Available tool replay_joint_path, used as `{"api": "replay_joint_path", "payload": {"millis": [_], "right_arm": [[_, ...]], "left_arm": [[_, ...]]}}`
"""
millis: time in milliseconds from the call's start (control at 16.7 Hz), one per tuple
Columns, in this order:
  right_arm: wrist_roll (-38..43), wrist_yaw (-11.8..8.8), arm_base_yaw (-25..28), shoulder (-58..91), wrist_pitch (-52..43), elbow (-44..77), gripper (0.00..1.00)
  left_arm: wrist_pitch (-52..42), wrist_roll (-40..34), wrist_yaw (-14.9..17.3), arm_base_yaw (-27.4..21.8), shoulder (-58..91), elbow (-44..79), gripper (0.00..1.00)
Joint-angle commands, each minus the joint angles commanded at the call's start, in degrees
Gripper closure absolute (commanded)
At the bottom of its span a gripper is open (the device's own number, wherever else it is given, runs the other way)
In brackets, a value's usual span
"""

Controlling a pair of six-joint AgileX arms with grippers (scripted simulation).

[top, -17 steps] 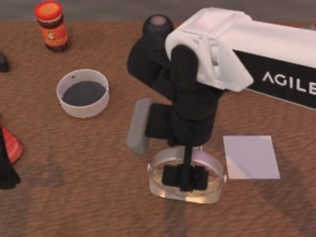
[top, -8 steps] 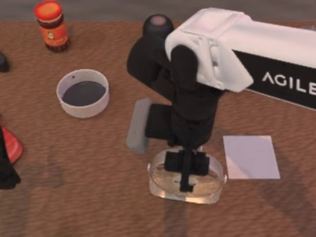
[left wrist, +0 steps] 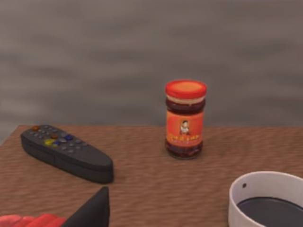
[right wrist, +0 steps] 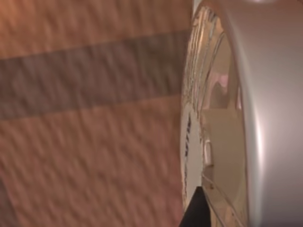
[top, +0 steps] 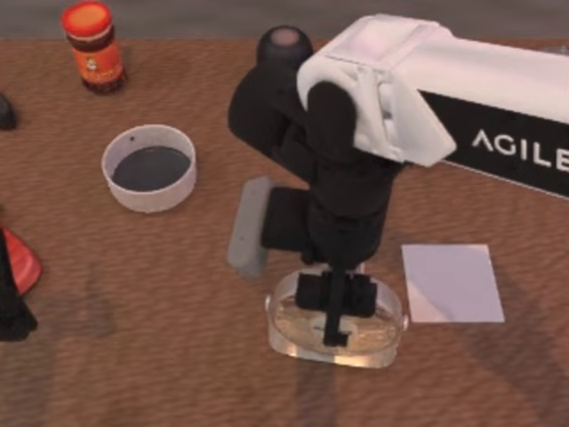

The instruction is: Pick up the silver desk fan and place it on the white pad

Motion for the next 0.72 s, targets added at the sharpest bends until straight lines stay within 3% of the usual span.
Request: {"api": "replay_joint_path", "payload": {"millis": [720], "right_arm": [[0.0, 0.0, 0.3, 0.3, -11.5, 11.8, 1.0]], "left_arm": [[0.0, 0.0, 0.0, 0.0, 0.0, 0.0, 0.0]]}}
